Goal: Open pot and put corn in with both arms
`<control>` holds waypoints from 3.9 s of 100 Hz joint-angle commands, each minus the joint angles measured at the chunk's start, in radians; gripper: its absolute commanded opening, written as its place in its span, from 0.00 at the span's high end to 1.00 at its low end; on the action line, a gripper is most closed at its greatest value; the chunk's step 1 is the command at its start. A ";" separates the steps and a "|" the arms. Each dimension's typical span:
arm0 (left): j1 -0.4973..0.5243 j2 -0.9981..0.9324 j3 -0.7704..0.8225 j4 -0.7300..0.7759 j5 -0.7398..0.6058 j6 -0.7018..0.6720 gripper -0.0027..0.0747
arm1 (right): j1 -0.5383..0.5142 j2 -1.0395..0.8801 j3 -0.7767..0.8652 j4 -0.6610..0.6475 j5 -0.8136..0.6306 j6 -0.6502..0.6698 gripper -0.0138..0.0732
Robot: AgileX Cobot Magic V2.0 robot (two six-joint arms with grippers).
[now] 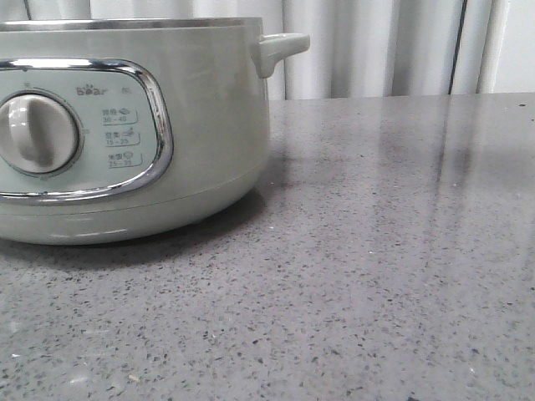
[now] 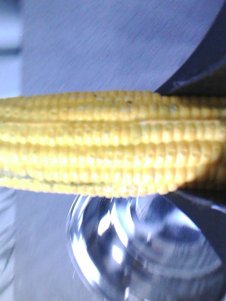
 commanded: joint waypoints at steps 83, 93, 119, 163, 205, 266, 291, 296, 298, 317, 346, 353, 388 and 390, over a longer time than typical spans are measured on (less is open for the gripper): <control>-0.030 0.012 -0.033 -0.019 -0.003 -0.002 0.34 | 0.365 0.366 -0.197 0.032 -0.127 -0.060 0.22; -0.030 0.012 -0.033 -0.019 0.001 -0.002 0.34 | 0.365 0.356 -0.197 0.032 -0.122 -0.060 0.16; -0.030 0.012 -0.033 -0.019 0.003 -0.002 0.34 | 0.357 0.241 -0.195 -0.043 -0.059 -0.060 0.38; -0.137 0.009 -0.033 0.091 0.168 -0.002 0.98 | 0.316 -0.347 0.210 -0.371 -0.188 -0.060 0.89; -0.139 0.009 0.035 0.102 0.187 0.000 0.99 | 0.316 -1.099 0.713 -0.558 -0.371 -0.058 0.89; -0.139 0.009 0.037 0.047 0.183 0.000 0.99 | 0.316 -1.210 0.749 -0.569 -0.413 -0.058 0.89; -0.139 0.009 0.037 0.051 0.183 0.000 0.99 | 0.316 -1.210 0.749 -0.569 -0.413 -0.058 0.89; -0.139 0.009 0.037 0.070 0.187 0.000 0.99 | 0.316 -1.210 0.749 -0.569 -0.413 -0.058 0.89; -0.137 0.009 0.037 0.083 0.187 0.000 0.99 | 0.316 -1.210 0.749 -0.569 -0.413 -0.058 0.89; -0.137 -0.030 0.164 0.371 -0.020 -0.123 0.99 | 0.316 -1.210 0.749 -0.569 -0.413 -0.058 0.89; -0.137 -0.196 0.599 0.567 -0.284 -0.454 0.99 | 0.316 -1.210 0.749 -0.569 -0.411 -0.058 0.89; -0.137 -0.231 0.653 0.608 -0.244 -0.528 0.99 | 0.316 -1.210 0.749 -0.569 -0.409 -0.058 0.89; -0.128 -0.381 0.715 0.607 0.070 -0.569 0.99 | 0.316 -1.210 0.749 -0.569 -0.407 -0.058 0.89; -0.128 -0.381 0.715 0.608 0.068 -0.569 0.99 | 0.316 -1.210 0.749 -0.569 -0.407 -0.058 0.89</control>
